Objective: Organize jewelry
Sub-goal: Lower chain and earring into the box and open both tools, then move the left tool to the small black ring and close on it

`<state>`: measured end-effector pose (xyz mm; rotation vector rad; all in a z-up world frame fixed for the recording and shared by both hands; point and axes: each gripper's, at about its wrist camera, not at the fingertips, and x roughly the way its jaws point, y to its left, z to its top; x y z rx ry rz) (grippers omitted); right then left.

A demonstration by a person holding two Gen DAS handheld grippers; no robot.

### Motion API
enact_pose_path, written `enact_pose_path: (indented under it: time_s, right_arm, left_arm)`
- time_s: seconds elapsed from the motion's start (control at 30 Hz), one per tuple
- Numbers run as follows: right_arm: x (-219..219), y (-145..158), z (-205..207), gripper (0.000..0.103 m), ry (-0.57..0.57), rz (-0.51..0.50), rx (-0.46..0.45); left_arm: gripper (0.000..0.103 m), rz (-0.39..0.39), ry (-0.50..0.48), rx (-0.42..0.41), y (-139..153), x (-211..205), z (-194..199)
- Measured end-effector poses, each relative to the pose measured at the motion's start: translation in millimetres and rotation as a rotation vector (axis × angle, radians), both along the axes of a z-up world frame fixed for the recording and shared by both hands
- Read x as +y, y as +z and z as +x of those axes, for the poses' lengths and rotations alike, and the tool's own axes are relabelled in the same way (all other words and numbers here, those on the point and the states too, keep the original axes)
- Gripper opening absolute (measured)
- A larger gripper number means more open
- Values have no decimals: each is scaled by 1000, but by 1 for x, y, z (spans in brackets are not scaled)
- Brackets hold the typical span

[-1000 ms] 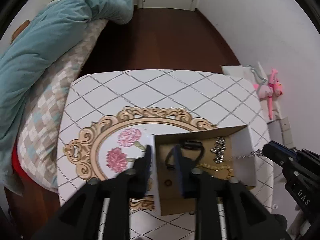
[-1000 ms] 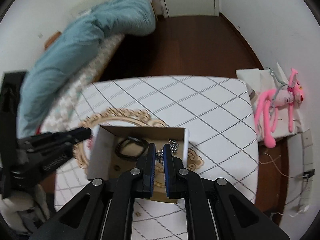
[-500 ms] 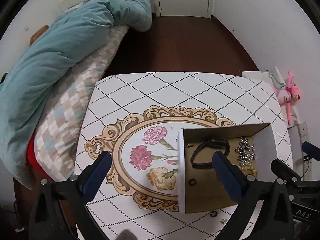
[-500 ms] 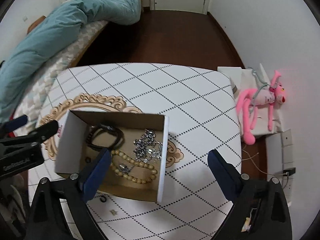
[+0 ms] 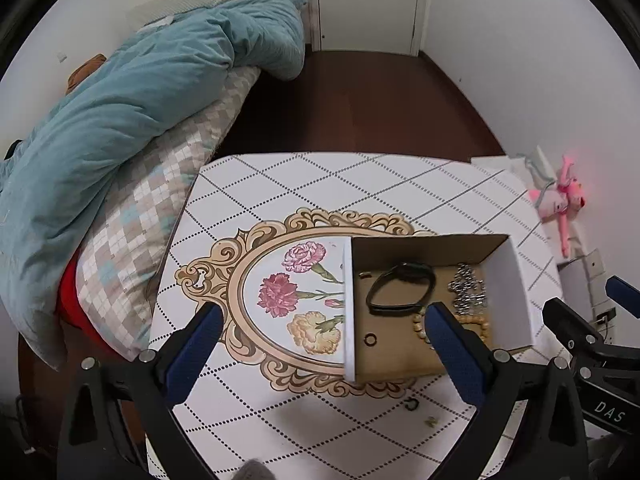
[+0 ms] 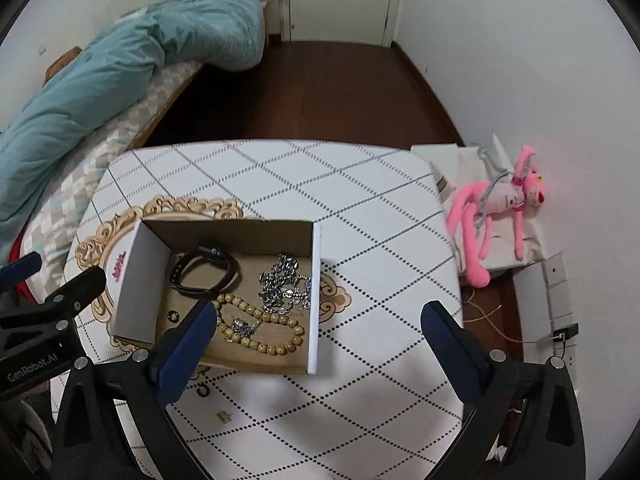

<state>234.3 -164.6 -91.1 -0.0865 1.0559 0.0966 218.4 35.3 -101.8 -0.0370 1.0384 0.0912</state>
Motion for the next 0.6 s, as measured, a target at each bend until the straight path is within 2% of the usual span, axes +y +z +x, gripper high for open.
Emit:
enact_pose_path:
  time_s: [0.2, 0.27, 0.33, 0.4, 0.6]
  right_arm:
    - [-7, 23, -27, 103, -18, 35, -58]
    - [-9, 23, -37, 103, -23, 45, -60]
    - [-10, 16, -49, 103, -27, 62, -42]
    - [-7, 0, -59, 103, -17, 68, -2]
    - [8, -59, -80, 101, 24, 113, 97]
  left_arm:
    - [103, 0, -12, -56, 21, -1, -23]
    - [103, 35, -4, -56, 18, -2, -33]
    - [103, 62, 12, -36, 9, -1, -43]
    - [103, 56, 10, -7, -6, 1, -55]
    - [103, 51, 8, 141, -74, 10, -80]
